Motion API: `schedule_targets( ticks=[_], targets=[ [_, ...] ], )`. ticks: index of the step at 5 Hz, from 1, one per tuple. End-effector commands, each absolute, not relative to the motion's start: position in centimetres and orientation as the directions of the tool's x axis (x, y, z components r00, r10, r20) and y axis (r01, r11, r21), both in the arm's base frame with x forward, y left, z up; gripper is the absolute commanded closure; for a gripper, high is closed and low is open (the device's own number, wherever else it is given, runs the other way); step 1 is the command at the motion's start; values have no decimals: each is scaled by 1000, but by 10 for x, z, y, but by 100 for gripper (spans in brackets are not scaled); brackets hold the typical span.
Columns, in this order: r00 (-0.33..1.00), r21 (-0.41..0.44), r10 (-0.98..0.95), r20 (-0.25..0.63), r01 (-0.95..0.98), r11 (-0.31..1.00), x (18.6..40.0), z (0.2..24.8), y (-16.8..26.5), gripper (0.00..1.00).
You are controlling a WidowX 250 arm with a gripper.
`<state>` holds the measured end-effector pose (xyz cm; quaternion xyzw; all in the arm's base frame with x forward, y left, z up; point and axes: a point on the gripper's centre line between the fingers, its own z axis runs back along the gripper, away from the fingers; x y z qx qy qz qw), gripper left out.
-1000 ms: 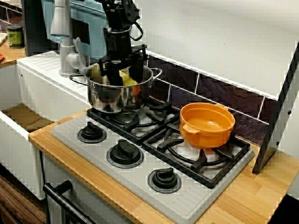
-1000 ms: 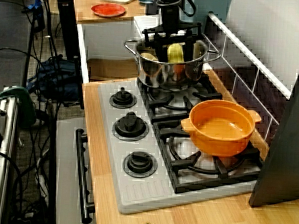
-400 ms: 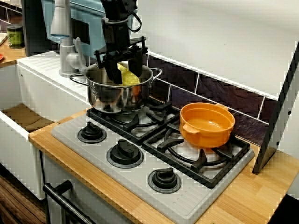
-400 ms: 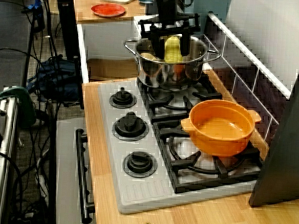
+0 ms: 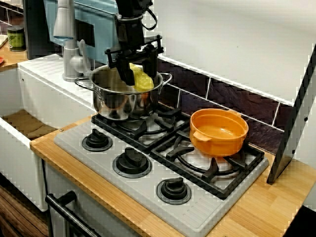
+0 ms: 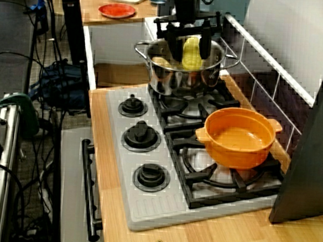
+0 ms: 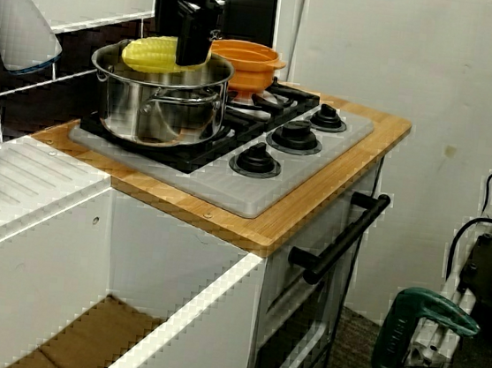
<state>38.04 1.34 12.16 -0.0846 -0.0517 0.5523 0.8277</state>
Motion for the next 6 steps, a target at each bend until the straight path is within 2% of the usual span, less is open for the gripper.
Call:
schedule_targets(
  ticks=[1,4,6],
  targets=[
    [428,-299,902,57,-855,424,387,174,5,100],
    [475,-310,878,56,-828,468,392,191,1,100],
    [564,-290,811,154,-759,583,391,185,-22,100]
  ],
)
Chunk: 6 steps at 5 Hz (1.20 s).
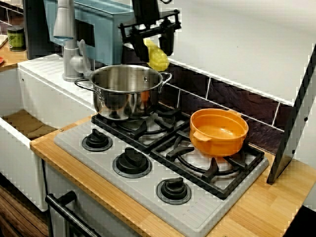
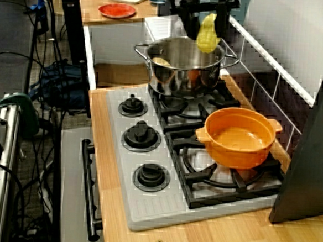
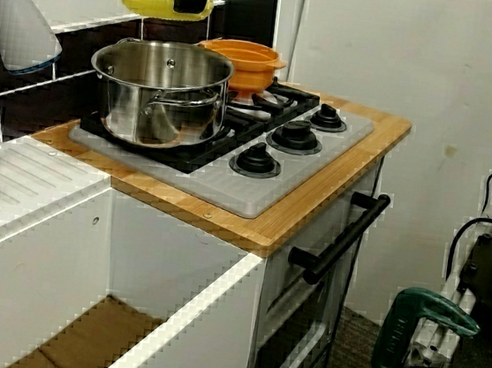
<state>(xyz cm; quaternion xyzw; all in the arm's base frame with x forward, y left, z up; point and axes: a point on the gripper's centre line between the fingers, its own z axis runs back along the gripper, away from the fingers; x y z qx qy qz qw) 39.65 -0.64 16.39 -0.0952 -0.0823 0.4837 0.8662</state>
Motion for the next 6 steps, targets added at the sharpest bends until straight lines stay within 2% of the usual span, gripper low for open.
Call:
schedule_targets(
  ticks=[1,3,6],
  targets=[
    [595,-278,779,199,-728,627,387,181,-35,100],
    [668,-229,705,239,-667,709,386,169,-68,100],
    [728,-197,639,248,-608,769,390,155,-108,100]
  ],
)
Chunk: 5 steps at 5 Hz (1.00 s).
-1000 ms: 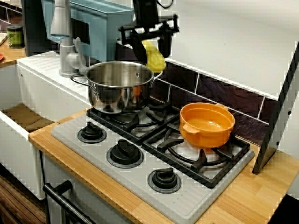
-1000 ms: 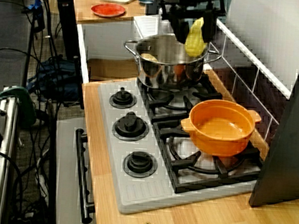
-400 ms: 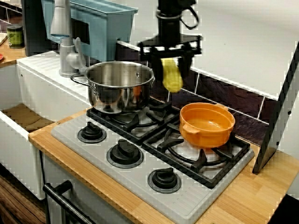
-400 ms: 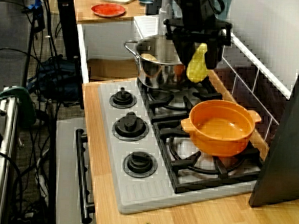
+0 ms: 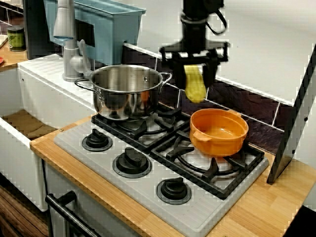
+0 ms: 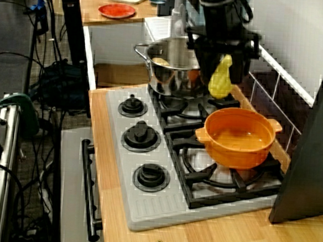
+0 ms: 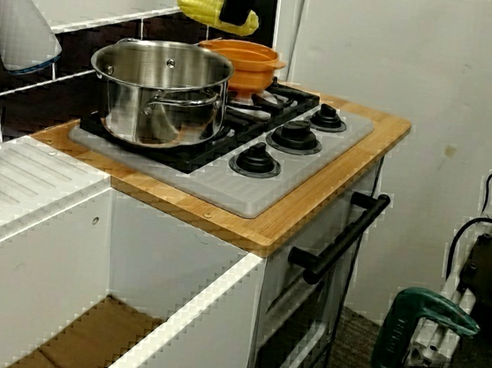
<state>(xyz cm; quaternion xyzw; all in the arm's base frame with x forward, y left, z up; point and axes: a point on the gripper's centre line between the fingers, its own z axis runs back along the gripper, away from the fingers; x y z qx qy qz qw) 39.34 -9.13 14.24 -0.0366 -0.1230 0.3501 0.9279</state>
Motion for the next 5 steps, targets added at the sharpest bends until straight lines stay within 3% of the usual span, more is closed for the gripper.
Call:
schedule_targets(
  ticks=[1,4,5],
  targets=[
    [744,-180,618,256,-591,786,388,143,-124,100],
    [758,-146,608,237,-591,794,397,111,-144,100],
    [767,-132,598,232,-584,801,400,108,-144,0]
  ],
)
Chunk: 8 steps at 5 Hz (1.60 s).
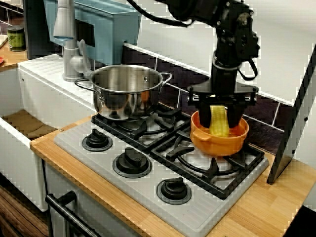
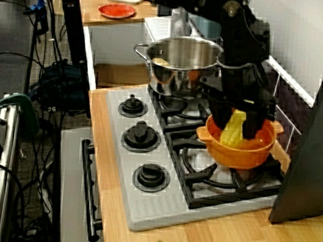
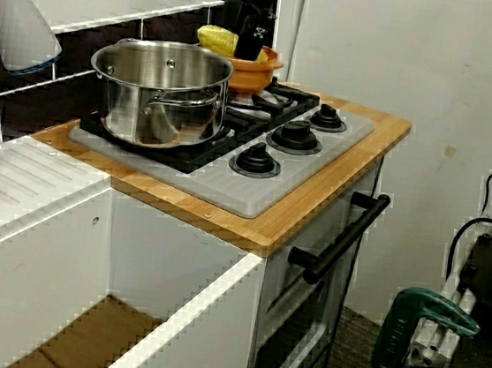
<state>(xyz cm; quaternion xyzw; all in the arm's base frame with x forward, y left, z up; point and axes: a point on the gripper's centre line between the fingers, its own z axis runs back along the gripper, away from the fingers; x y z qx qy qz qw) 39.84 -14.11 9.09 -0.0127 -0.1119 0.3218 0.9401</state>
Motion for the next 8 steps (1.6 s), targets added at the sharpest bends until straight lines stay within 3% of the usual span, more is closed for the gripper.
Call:
schedule_targets(
  ticks=[1,8],
  targets=[
    [765,-143,606,217,-590,795,400,111,-138,0],
    [760,-241,621,192,-577,780,375,155,-99,0]
  ],
)
